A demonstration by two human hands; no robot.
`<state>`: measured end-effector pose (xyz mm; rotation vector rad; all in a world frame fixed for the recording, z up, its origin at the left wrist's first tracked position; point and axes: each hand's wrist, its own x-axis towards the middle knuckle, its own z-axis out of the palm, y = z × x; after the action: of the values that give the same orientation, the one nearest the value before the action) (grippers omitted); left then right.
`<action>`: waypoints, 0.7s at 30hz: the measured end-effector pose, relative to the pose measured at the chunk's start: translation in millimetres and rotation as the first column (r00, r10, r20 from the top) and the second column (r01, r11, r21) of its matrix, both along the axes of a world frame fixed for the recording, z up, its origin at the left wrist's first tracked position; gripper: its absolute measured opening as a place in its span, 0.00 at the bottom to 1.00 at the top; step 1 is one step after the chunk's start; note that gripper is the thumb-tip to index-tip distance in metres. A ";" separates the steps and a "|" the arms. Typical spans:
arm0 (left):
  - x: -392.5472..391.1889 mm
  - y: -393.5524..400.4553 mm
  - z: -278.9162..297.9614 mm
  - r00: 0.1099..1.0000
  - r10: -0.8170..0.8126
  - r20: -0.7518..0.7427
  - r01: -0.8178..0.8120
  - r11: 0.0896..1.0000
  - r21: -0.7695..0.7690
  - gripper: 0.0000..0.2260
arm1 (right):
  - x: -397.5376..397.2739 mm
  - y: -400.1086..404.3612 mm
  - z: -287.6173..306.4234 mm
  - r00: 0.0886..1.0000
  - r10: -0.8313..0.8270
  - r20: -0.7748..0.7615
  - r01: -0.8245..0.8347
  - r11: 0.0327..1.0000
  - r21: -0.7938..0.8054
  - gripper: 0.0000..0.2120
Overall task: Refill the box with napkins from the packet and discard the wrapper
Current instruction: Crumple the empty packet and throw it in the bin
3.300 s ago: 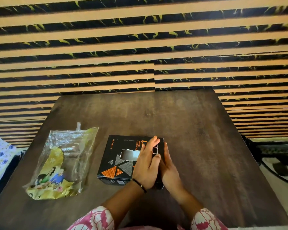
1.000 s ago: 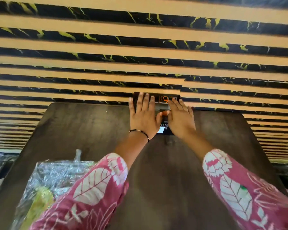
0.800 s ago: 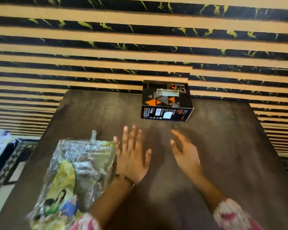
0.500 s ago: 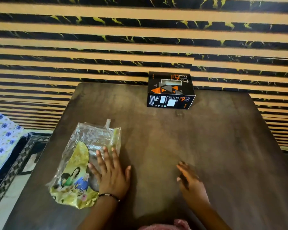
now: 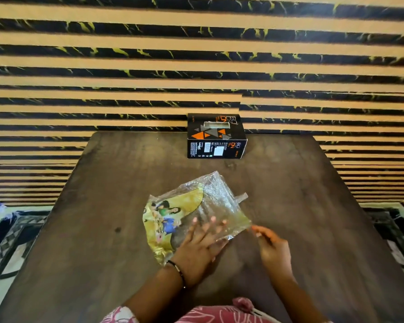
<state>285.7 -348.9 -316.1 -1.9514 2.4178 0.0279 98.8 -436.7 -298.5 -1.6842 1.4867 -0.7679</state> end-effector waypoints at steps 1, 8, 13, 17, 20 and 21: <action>3.8 0.4 4.0 0.999 0.028 -0.033 -0.031 0.997 -0.072 0.29 | -1.4 -1.2 4.7 0.998 -0.039 0.040 0.039 0.999 -0.007 0.14; 54.3 28.8 15.9 0.732 0.531 -0.427 -0.593 0.805 -0.017 0.23 | 10.3 2.8 10.4 0.985 0.068 0.161 -0.084 0.992 0.089 0.15; 67.2 42.2 5.8 0.495 0.604 -0.625 -0.666 0.726 0.174 0.26 | 18.6 3.8 3.4 0.970 0.221 0.103 -0.240 0.940 0.243 0.13; 44.8 37.4 6.4 0.528 0.556 -0.642 -0.562 0.795 0.227 0.29 | 28.0 4.3 4.7 0.954 0.295 0.053 -0.292 0.873 0.391 0.21; 24.6 28.4 7.8 0.501 0.484 -0.717 -0.479 0.845 0.236 0.29 | 36.8 4.7 6.8 0.928 0.371 0.021 -0.343 0.833 0.435 0.24; 17.7 24.7 11.2 0.503 0.452 -0.737 -0.436 0.869 0.235 0.28 | 40.5 5.5 5.6 0.914 0.405 0.018 -0.372 0.819 0.437 0.26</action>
<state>303.5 -324.1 -304.9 -2.9458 2.0752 1.1464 139.2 -431.2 -292.9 -1.6005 1.1871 -0.1329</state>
